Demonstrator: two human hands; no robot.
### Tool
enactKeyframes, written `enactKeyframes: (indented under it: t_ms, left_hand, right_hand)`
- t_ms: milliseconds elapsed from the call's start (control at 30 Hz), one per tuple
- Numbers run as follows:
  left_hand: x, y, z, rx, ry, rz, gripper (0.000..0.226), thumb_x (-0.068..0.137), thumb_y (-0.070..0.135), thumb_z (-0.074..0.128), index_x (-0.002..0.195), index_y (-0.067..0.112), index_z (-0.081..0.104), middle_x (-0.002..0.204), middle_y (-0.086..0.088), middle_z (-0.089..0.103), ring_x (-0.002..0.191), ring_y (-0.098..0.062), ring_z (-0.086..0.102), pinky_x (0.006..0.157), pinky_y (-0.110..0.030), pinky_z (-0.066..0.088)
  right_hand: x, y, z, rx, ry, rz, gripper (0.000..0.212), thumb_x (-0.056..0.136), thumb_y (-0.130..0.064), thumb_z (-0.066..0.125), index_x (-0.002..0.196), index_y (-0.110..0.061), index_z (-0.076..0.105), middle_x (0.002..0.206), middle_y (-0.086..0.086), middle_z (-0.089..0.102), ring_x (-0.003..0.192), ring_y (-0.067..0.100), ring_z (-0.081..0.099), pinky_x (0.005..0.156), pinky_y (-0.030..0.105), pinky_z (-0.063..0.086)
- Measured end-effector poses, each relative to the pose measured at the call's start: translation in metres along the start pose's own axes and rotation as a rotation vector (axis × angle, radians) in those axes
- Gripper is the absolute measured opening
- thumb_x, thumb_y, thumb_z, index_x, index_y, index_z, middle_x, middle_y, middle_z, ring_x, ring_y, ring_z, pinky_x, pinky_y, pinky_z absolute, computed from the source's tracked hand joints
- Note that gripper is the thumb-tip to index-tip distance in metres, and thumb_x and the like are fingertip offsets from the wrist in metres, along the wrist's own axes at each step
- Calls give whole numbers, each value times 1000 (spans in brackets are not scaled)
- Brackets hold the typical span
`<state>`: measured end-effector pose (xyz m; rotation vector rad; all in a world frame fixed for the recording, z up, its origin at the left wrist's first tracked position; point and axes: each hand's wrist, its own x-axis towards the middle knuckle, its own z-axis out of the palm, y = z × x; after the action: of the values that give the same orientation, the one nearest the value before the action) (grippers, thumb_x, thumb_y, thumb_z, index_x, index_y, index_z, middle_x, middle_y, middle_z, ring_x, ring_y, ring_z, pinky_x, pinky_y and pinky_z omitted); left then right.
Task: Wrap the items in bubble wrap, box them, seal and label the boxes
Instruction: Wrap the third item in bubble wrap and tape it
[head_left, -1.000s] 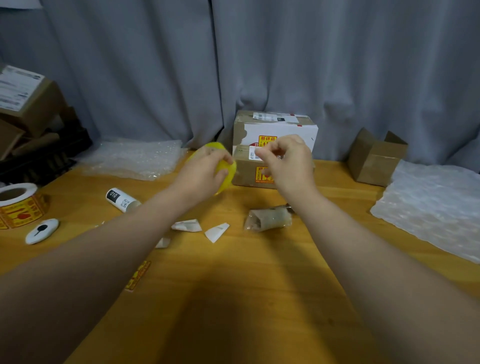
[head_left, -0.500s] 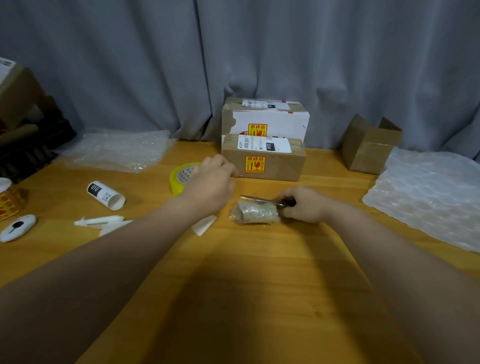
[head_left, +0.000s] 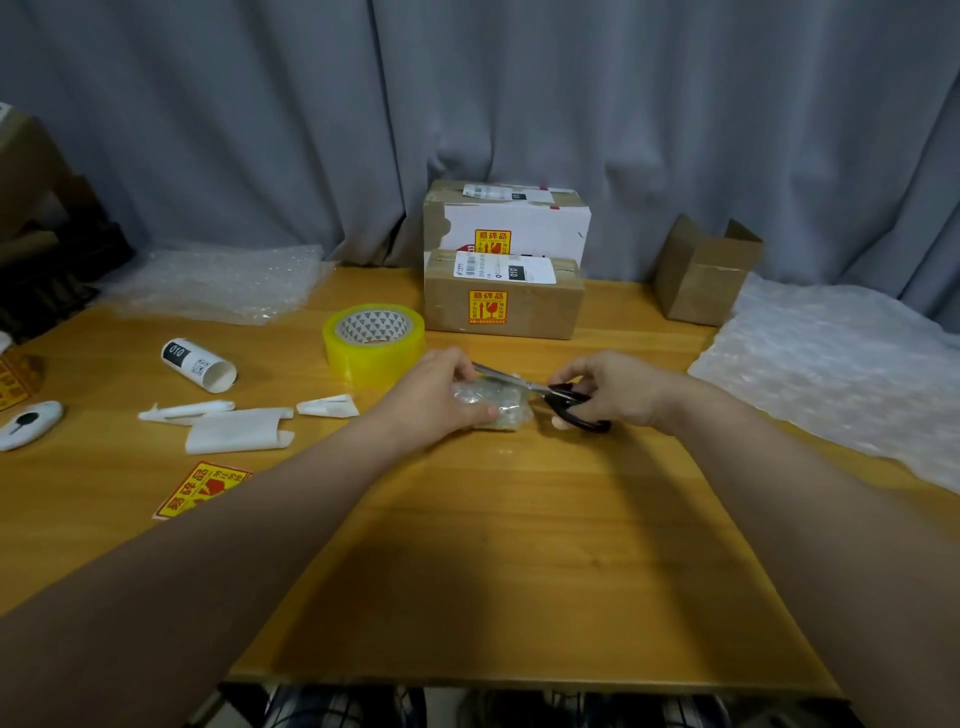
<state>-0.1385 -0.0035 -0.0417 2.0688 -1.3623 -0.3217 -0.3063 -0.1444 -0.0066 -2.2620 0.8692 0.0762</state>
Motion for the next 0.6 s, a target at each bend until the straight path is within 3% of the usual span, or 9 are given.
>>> enactKeyframes:
  t_ms: [67, 200, 300, 433, 533, 600]
  left_hand:
    - [-5, -1, 1, -9, 39, 39, 37, 77, 35, 75, 99, 22, 49, 115, 3, 48, 101, -12, 46, 84, -24, 38]
    - [-12, -4, 7, 69, 65, 93, 29, 79, 29, 73, 95, 28, 49, 103, 10, 52, 96, -12, 51, 91, -38, 44]
    - [-15, -5, 12, -7, 101, 93, 19, 85, 38, 65, 89, 23, 55, 97, 6, 59, 88, -13, 55, 80, -36, 49]
    - [-3, -2, 12, -130, 129, -15, 29, 88, 42, 60, 95, 15, 52, 82, 2, 57, 79, -15, 53, 70, -32, 42]
    - [8, -1, 16, -208, -27, -46, 55, 83, 43, 66, 127, 14, 49, 108, -4, 63, 98, -18, 59, 86, -30, 46]
    - [12, -2, 20, -172, -78, -39, 59, 80, 45, 69, 129, 16, 55, 124, -5, 56, 109, -18, 55, 94, -26, 42]
  right_hand:
    - [-1, 0, 4, -2, 36, -14, 49, 75, -24, 81, 118, -21, 58, 108, 2, 67, 95, 16, 62, 82, 22, 49]
    - [-8, 2, 0, 41, -3, -6, 71, 62, -48, 84, 121, -22, 53, 111, 1, 63, 105, 18, 59, 95, 31, 47]
    - [-15, -2, 0, 93, -65, -5, 89, 46, -67, 82, 119, -24, 55, 110, 2, 63, 95, 14, 57, 76, 26, 45]
    - [-18, 6, 10, 273, -55, -5, 66, 65, -53, 76, 122, -27, 56, 106, -3, 64, 91, 9, 56, 73, 23, 44]
    - [-21, 11, 16, 379, -60, -28, 55, 65, -47, 74, 115, -34, 57, 106, -6, 67, 102, 9, 56, 74, 22, 40]
    - [-25, 15, 16, 416, -85, -58, 56, 62, -44, 73, 115, -35, 57, 103, -6, 66, 96, 9, 55, 71, 21, 37]
